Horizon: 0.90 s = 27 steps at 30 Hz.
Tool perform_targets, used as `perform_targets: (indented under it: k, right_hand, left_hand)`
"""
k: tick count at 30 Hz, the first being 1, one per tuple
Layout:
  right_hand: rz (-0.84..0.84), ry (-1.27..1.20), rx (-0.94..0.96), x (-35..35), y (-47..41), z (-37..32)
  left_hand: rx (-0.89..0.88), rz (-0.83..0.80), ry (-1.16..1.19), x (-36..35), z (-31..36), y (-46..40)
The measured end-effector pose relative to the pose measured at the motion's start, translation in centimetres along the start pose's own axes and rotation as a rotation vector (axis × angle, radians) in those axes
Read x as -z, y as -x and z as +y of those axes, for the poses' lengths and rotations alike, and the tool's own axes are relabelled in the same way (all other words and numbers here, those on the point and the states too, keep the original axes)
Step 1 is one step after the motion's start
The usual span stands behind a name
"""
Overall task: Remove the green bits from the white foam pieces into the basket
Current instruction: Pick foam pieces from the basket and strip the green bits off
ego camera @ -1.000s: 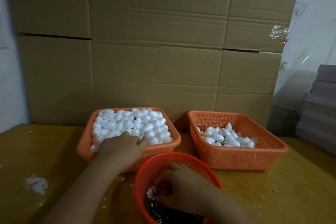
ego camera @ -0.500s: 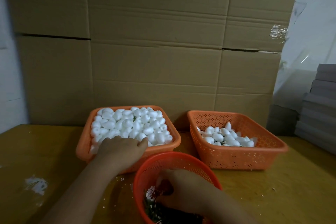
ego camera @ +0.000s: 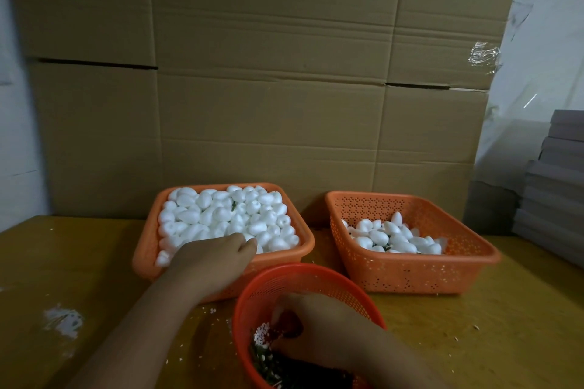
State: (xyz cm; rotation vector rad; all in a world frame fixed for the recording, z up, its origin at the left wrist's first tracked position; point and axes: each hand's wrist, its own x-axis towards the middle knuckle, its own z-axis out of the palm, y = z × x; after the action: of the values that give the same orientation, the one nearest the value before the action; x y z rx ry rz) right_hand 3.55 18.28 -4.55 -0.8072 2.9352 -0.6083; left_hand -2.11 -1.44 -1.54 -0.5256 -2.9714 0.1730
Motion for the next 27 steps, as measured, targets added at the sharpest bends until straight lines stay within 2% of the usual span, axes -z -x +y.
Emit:
perform_targets:
  k: [5, 13, 16, 20, 23, 27]
  right_hand:
    - [-0.004, -0.007, -0.008, 0.0, -0.1, 0.1]
    - [0.012, -0.007, 0.003, 0.0, -0.1, 0.2]
    - [0.013, -0.010, 0.007, -0.1, -0.1, 0.2]
    - [0.016, -0.008, 0.012, -0.1, -0.1, 0.2]
    - [0.017, -0.011, 0.008, -0.1, -0.1, 0.1]
    - [0.026, -0.010, 0.014, 0.0, 0.0, 0.1]
  left_hand:
    - [0.249, 0.059, 0.412, 0.2, 0.3, -0.3]
    - [0.304, 0.093, 0.487, 0.5, 0.4, -0.2]
    - [0.281, 0.098, 0.637, 0.6, 0.1, -0.2]
    - [0.271, 0.260, 0.842, 0.5, 0.0, -0.2]
    - [0.276, 0.442, 0.927, 0.5, 0.3, -0.3]
    - [0.186, 0.654, 0.984, 0.7, 2.0, -0.6]
